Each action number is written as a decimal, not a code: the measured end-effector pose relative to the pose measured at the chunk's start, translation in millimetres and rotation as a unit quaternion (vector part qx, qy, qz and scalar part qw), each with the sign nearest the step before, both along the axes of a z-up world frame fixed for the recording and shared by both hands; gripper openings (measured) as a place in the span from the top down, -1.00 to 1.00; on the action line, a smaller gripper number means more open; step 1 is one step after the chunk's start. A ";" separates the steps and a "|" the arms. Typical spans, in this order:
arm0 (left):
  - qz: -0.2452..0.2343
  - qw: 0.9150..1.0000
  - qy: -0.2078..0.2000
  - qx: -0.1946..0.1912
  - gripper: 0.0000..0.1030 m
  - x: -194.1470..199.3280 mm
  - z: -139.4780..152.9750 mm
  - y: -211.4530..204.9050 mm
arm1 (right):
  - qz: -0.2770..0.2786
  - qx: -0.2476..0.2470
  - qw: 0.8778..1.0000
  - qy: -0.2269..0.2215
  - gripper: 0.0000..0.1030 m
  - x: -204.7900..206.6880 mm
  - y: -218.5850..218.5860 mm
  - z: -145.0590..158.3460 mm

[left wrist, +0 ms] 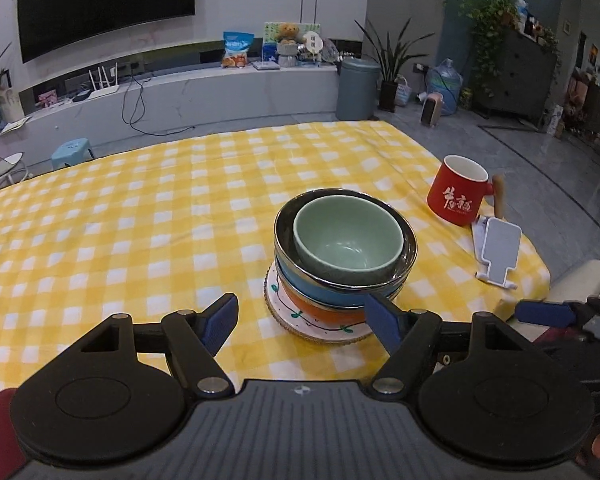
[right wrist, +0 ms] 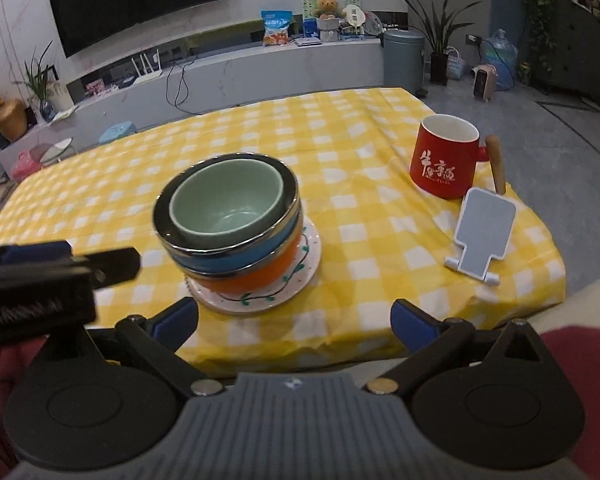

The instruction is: Organize plates and bowls

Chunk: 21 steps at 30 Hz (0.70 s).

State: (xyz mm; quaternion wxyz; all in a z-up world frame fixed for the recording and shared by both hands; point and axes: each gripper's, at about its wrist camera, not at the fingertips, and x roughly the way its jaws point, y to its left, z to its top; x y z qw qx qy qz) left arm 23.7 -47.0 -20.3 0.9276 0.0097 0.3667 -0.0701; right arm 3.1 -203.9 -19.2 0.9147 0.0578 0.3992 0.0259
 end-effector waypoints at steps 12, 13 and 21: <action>0.020 1.000 -0.021 0.010 -0.65 -6.1 0.1 13.9 | -0.009 -0.003 1.000 -0.001 -0.94 -5.2 20.1 2.2; 0.021 0.999 -0.023 0.011 -0.65 -6.4 0.7 15.3 | -0.012 0.002 1.000 0.001 -0.94 -4.5 19.8 1.6; 0.025 0.999 -0.022 -0.002 -0.65 -5.9 1.6 25.3 | -0.025 0.024 0.999 0.006 -0.94 -4.5 18.4 2.3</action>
